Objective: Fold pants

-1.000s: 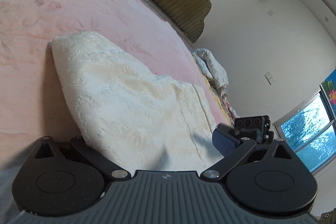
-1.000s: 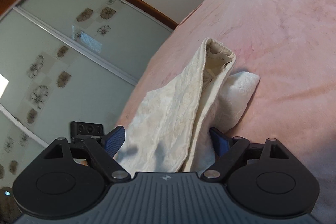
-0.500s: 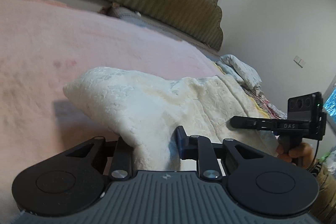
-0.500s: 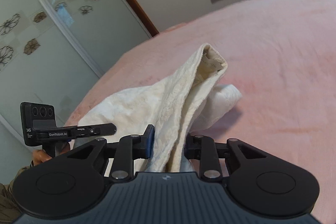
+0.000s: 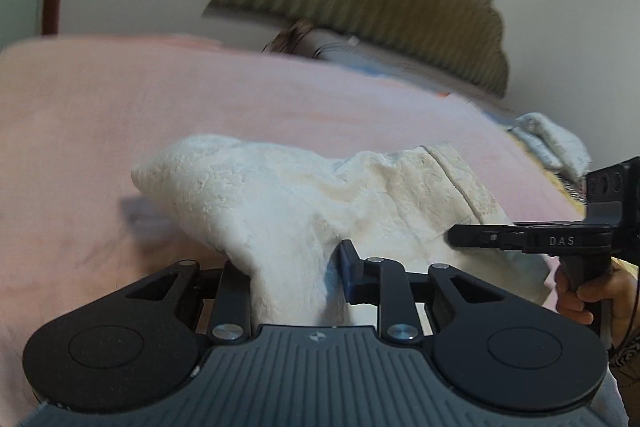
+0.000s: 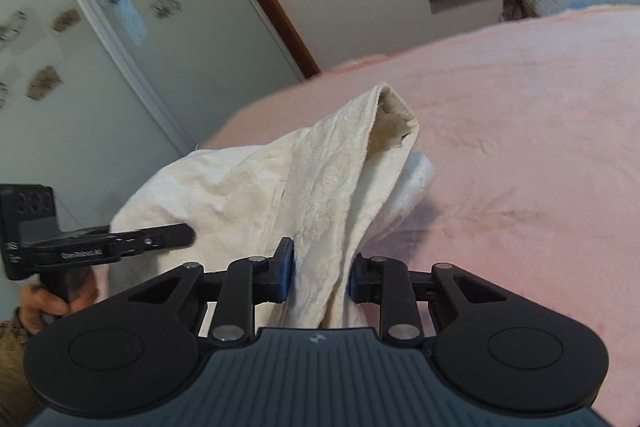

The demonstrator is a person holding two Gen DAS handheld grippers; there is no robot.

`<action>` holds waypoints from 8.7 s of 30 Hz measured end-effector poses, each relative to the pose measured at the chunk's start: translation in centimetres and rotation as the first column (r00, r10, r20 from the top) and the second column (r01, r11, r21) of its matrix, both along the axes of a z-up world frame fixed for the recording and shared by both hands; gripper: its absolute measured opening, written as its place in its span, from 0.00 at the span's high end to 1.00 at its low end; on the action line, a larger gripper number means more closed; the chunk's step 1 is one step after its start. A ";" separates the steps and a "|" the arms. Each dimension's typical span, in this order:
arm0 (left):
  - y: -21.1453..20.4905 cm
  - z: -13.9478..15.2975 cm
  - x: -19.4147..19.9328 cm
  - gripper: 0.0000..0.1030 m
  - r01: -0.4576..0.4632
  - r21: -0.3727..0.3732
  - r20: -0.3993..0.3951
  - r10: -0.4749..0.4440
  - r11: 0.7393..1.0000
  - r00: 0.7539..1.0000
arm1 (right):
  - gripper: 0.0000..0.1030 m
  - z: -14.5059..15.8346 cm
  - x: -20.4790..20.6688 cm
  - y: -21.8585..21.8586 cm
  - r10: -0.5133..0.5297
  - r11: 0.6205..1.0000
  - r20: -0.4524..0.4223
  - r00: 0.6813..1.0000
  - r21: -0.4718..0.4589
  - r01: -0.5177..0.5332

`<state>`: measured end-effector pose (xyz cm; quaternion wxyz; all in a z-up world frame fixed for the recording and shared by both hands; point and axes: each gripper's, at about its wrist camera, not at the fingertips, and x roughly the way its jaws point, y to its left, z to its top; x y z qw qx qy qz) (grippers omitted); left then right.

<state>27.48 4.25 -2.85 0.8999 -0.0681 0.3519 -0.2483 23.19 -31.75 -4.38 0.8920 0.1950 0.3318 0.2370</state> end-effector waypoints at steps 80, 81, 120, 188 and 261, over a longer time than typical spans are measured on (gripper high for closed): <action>-5.1 -1.7 -18.5 0.12 -0.203 0.250 0.075 0.191 0.947 0.979 | 0.00 -2.1 -18.7 11.3 -0.116 0.865 0.054 0.992 -0.485 0.128; -5.1 -1.7 -18.5 0.12 -0.206 0.252 0.073 0.193 0.946 0.978 | 0.00 -2.1 -18.7 11.3 -0.120 0.864 0.051 0.991 -0.486 0.129; -3.0 -3.7 -19.2 0.00 -0.302 0.279 0.146 0.271 0.912 0.952 | 0.00 -2.9 -19.7 8.8 -0.306 0.831 0.084 0.948 -0.461 0.310; -2.8 -3.7 -19.1 0.00 -0.299 0.276 0.143 0.269 0.913 0.953 | 0.00 -3.0 -19.8 9.1 -0.309 0.830 0.097 0.946 -0.458 0.318; -2.6 -1.9 -19.5 0.01 -0.287 0.278 0.090 0.273 0.917 0.958 | 0.00 -1.9 -20.3 9.9 -0.324 0.856 0.079 0.943 -0.400 0.328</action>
